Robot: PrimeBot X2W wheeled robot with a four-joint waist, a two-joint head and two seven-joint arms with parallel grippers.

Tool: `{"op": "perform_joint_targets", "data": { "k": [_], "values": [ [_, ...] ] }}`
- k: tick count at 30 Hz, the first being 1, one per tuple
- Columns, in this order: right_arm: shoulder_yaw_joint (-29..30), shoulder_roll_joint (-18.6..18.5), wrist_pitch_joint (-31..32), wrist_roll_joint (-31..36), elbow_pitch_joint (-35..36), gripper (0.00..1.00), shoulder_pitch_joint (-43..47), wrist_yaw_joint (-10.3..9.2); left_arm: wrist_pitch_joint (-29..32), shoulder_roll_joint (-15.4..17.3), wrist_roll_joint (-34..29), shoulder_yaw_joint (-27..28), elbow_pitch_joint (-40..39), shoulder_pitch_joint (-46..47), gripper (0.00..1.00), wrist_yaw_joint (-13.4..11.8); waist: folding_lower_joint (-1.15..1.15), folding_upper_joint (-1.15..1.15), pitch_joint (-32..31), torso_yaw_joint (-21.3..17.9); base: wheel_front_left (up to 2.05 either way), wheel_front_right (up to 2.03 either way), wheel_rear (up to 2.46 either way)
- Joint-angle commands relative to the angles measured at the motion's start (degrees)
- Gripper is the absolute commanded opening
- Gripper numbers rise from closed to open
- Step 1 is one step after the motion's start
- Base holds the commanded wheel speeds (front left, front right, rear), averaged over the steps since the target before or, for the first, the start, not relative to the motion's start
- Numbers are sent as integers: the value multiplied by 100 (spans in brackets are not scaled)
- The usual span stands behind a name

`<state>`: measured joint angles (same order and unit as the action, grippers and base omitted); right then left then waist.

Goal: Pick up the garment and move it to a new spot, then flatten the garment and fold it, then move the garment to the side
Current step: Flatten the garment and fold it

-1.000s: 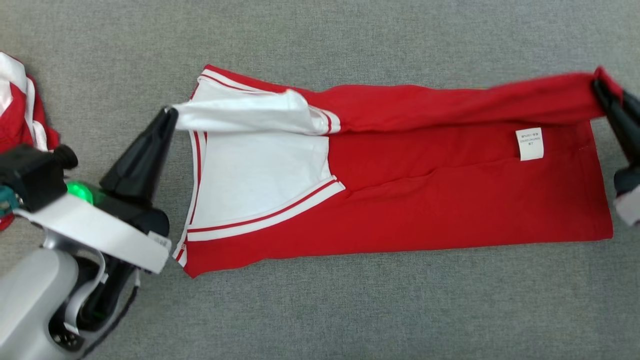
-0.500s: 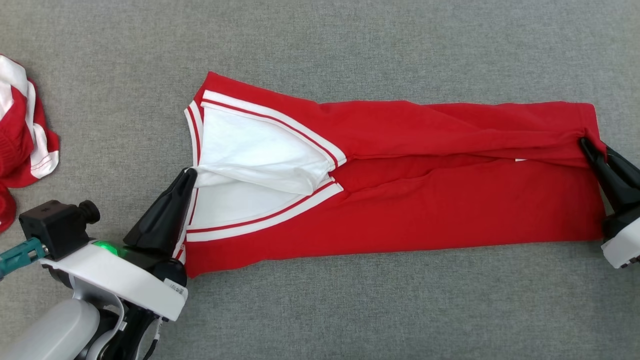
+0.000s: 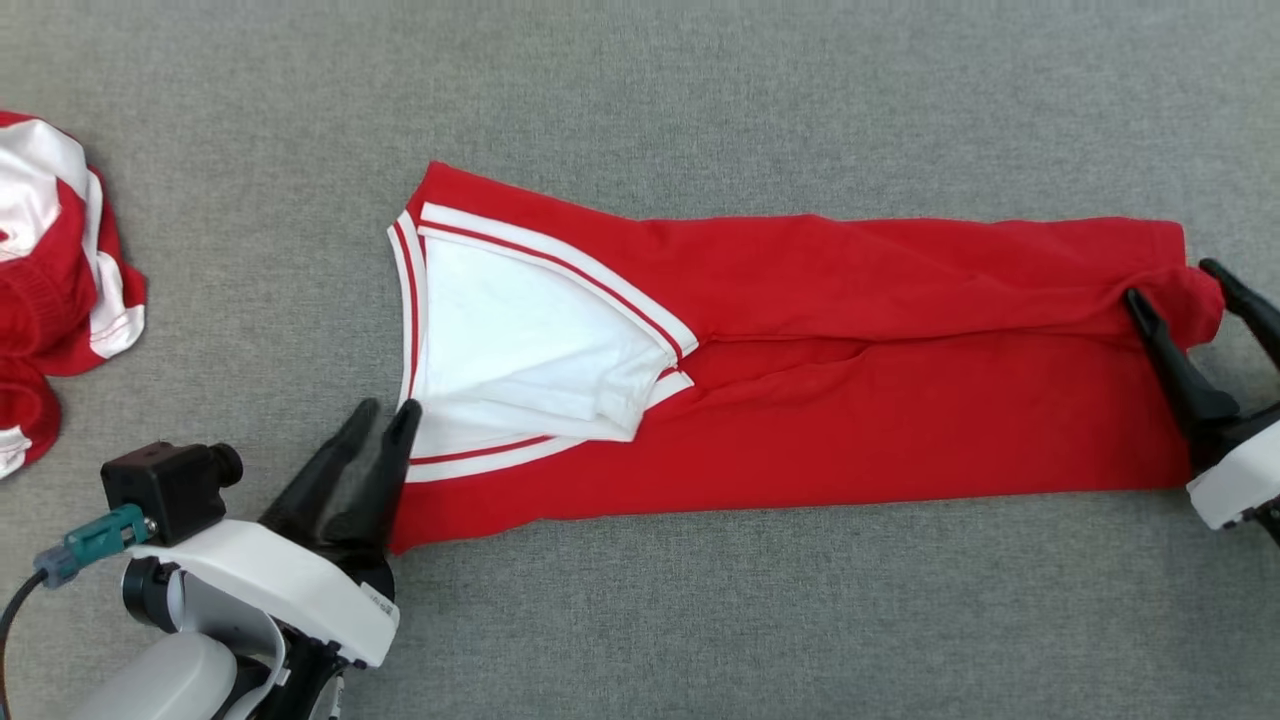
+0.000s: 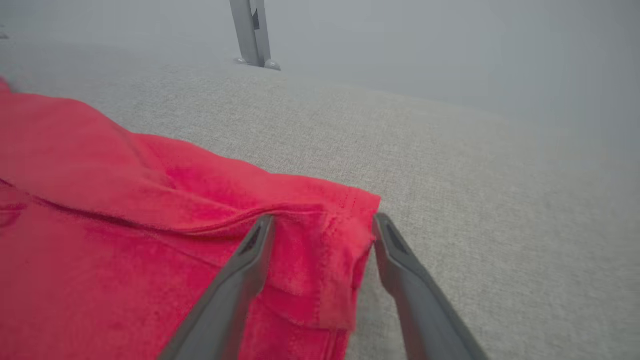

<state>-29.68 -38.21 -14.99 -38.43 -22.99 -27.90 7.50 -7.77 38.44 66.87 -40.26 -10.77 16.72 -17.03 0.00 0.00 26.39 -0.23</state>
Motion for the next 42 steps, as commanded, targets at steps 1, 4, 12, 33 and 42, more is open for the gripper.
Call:
{"op": "perform_joint_targets", "data": {
  "k": [1,4,12,33,42],
  "values": [
    [185,25,-28,38,83,100,119,-1,-166,-18,-152,49,48,-73,100,-122,0,0,-157,3,0,0,0],
    [547,195,-28,155,292,100,316,-1,-421,-89,-381,84,128,-129,100,-318,0,0,-376,1,0,0,0],
    [1256,1100,-28,681,828,100,1001,-1,-746,-836,-1780,715,421,-406,100,-683,0,0,-1010,-35,0,0,0],
    [2217,2670,-28,1958,1232,100,2910,-1,-736,-3052,-4899,2361,999,-2439,100,838,0,0,-2448,36,0,0,0],
    [2363,2810,-28,2111,1446,100,3329,-1,-736,-3396,-5310,2921,1089,-2755,100,1371,0,0,-2691,3,0,0,0]
  ]
}}
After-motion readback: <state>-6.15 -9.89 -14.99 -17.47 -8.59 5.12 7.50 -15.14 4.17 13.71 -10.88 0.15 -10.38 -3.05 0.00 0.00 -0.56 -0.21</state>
